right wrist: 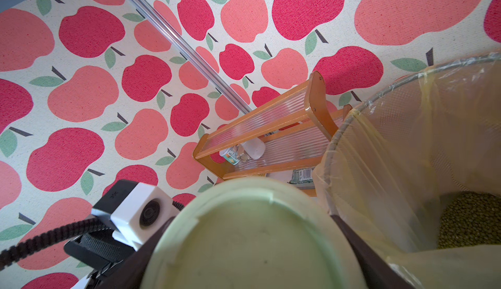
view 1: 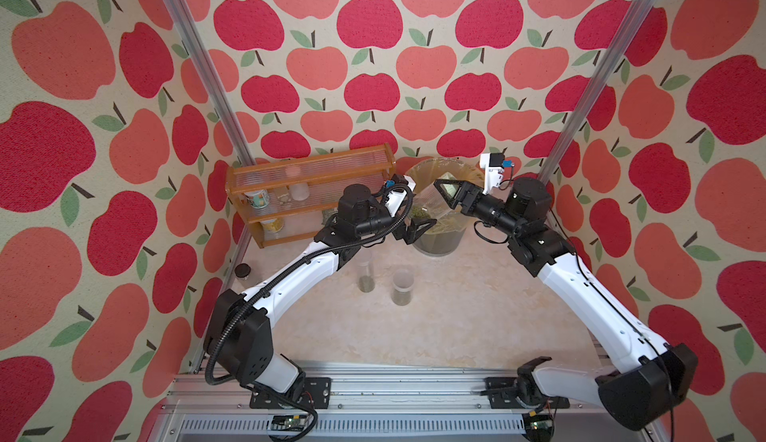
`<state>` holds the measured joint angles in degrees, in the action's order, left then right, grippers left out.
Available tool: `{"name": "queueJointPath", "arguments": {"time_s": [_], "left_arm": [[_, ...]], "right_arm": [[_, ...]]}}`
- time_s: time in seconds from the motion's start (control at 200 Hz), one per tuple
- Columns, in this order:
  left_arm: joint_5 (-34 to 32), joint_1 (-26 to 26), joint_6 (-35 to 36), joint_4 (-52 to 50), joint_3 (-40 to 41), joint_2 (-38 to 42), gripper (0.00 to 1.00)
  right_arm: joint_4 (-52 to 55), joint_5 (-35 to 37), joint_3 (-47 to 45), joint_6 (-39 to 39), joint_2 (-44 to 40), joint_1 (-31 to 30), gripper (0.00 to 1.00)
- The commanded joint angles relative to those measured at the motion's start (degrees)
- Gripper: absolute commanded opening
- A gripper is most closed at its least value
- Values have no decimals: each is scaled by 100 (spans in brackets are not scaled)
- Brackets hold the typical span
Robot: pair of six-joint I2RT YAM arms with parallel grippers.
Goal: Empty moldy mung beans from jars
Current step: Pick up the jar from the center of the board.
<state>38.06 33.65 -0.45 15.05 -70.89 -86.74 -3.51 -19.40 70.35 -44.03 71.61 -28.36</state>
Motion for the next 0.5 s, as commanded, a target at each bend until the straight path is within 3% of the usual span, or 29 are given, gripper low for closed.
{"name": "queueJointPath", "arguments": {"time_s": [0.0,0.495], "left_arm": [[-14,-7,9,-36,-236,3,100],[-167,8,19,-221,-99,208,100]], "right_arm": [[-572,-45,-8,-58,-237,-3,48],[-918,-221,-26,-277,-41,-3,48]]}}
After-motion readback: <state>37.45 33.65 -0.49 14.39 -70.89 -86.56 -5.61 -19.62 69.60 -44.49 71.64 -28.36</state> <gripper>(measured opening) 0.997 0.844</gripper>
